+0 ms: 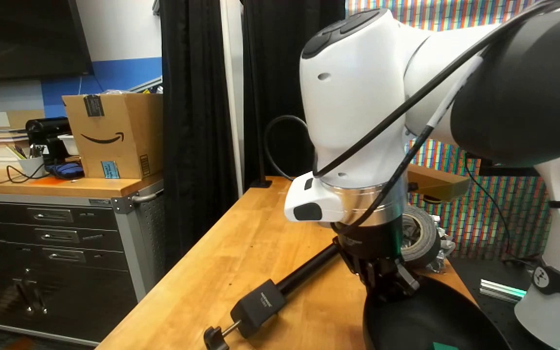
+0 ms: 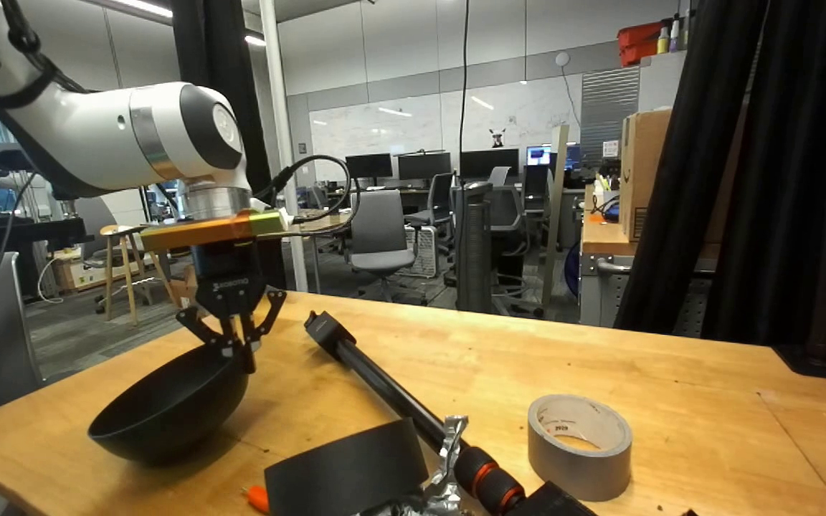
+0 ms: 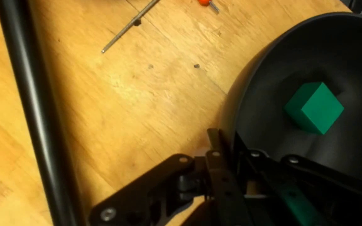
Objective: Move the bowl to the left.
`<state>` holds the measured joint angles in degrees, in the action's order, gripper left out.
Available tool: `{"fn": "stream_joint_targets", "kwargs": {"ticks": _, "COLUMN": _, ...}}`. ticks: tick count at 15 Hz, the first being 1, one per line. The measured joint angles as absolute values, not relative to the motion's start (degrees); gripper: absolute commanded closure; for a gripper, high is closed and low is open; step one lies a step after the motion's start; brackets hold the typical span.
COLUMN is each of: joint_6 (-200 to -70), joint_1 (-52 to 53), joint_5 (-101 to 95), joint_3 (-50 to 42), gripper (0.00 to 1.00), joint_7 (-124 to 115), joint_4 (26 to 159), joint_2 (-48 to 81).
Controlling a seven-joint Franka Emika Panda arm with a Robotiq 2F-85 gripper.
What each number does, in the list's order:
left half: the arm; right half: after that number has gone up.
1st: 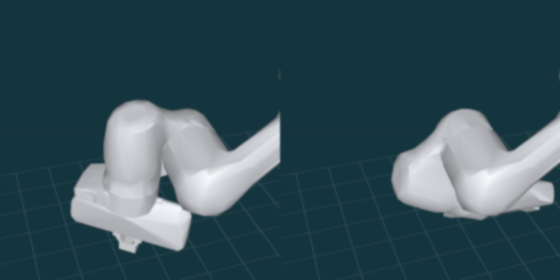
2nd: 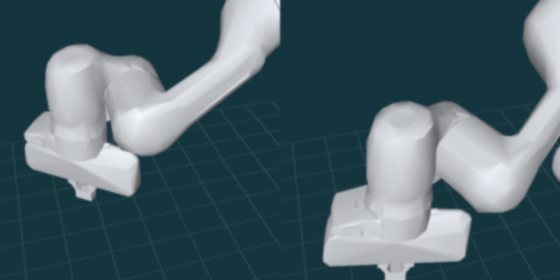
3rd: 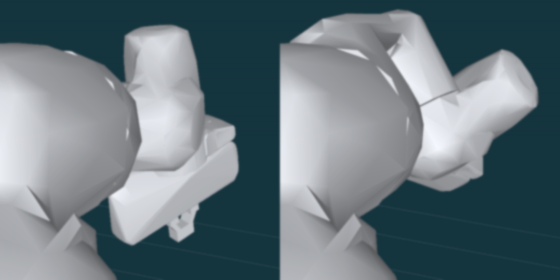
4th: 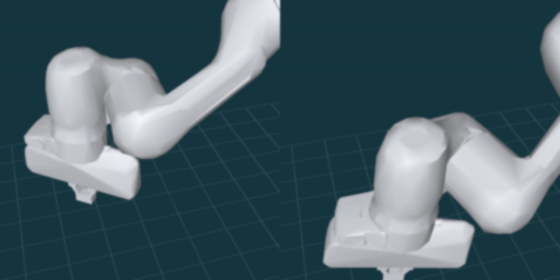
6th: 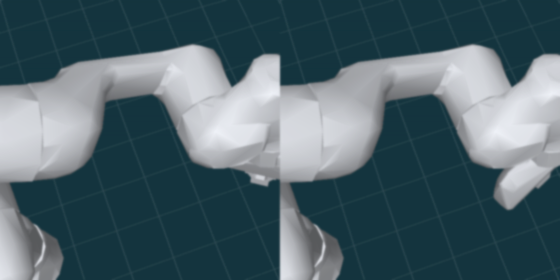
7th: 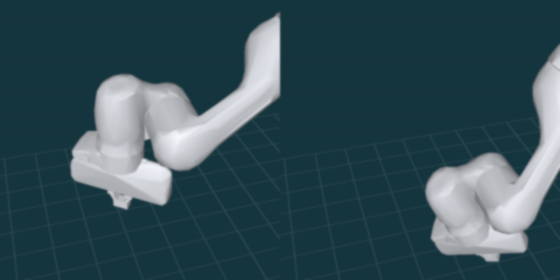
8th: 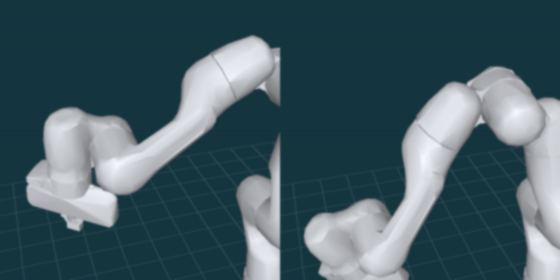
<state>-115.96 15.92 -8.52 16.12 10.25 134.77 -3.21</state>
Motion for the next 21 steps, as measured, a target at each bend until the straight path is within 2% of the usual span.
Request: {"fn": "stream_joint_targets", "kwargs": {"ticks": 21, "joint_6": -112.51, "joint_1": 18.69, "joint_5": -9.33, "joint_3": 19.09, "gripper": 0.97, "joint_7": 19.65, "joint_4": 116.10, "joint_2": 11.20}}
